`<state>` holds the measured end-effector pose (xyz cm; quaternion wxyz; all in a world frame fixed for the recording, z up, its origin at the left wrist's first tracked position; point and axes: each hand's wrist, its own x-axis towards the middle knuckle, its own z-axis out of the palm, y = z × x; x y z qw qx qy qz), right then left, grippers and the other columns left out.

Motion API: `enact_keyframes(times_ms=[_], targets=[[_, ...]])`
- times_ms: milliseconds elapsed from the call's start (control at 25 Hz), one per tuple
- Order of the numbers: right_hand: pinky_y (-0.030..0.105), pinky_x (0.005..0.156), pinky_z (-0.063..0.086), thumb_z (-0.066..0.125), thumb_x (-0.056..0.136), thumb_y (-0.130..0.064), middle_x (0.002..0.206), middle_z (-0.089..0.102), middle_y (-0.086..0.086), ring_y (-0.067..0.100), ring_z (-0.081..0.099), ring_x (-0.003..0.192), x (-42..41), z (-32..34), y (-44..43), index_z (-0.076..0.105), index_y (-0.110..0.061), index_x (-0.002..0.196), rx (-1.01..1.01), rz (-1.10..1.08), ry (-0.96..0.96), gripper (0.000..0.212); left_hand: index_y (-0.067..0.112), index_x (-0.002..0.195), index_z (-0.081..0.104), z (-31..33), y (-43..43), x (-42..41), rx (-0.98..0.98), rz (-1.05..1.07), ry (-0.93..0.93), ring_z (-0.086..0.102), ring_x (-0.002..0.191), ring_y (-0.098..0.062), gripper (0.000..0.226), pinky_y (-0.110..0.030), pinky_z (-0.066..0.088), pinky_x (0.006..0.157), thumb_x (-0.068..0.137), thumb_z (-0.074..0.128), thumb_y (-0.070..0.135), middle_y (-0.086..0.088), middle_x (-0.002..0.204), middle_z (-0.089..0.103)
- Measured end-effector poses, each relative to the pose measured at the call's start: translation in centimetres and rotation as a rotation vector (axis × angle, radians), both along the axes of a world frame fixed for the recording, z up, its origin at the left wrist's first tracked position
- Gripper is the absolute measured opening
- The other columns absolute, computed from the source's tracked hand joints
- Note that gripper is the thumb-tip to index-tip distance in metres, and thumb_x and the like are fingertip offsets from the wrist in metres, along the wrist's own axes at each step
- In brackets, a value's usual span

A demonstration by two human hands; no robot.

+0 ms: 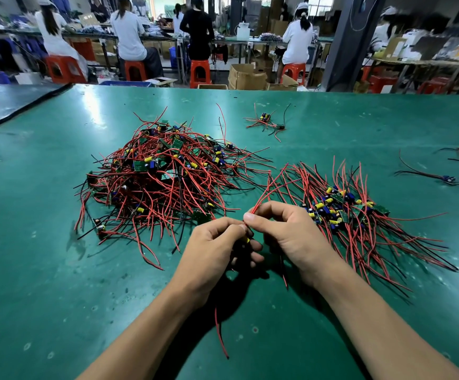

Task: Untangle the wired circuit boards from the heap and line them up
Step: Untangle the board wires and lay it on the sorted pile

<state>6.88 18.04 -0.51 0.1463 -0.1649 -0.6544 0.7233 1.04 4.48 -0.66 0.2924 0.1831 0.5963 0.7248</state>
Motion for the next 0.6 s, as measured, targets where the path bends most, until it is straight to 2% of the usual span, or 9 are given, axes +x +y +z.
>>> enact_keyframes(times_ms=[80,200,440,600], targets=[[0.016,0.038,0.03,0.079,0.084,-0.019,0.048,0.045,-0.009,0.004,0.033,0.039,-0.2,-0.2,0.3,0.071,-0.014,0.075,0.087,-0.079,0.003,0.013,0.002,0.08,0.064,0.1,0.2,0.1,-0.037,0.003,0.013,0.066,0.054,-0.026,0.019,-0.027,0.055,0.049,0.094,0.051,0.004,-0.019,0.068,0.069],[0.016,0.037,0.021,0.078,0.084,-0.016,0.044,0.038,-0.008,0.007,0.026,0.036,-0.6,-0.4,0.8,0.069,-0.016,0.073,-0.007,-0.188,0.023,0.014,0.005,0.071,0.065,0.4,0.2,0.0,-0.062,-0.004,-0.017,0.063,0.049,-0.026,0.022,-0.024,0.051,0.046,0.09,0.052,0.005,-0.02,0.065,0.067],[0.016,0.036,0.023,0.07,0.089,-0.006,0.056,0.047,-0.003,0.004,0.029,0.034,-1.0,0.2,2.2,0.062,-0.013,0.076,-0.176,-0.39,0.139,0.018,0.007,0.066,0.066,0.8,0.0,0.0,-0.049,-0.058,-0.08,0.061,0.047,-0.025,0.027,-0.024,0.049,0.044,0.088,0.052,0.004,-0.02,0.065,0.066],[0.016,0.032,0.02,0.063,0.094,-0.017,0.057,0.043,-0.004,0.003,0.028,0.032,-0.7,1.0,2.6,0.06,-0.009,0.077,-0.468,-0.292,0.125,0.019,0.01,0.063,0.069,0.9,-0.2,-0.1,-0.036,-0.062,-0.09,0.062,0.048,-0.025,0.031,-0.024,0.051,0.045,0.089,0.052,0.004,-0.021,0.066,0.066]])
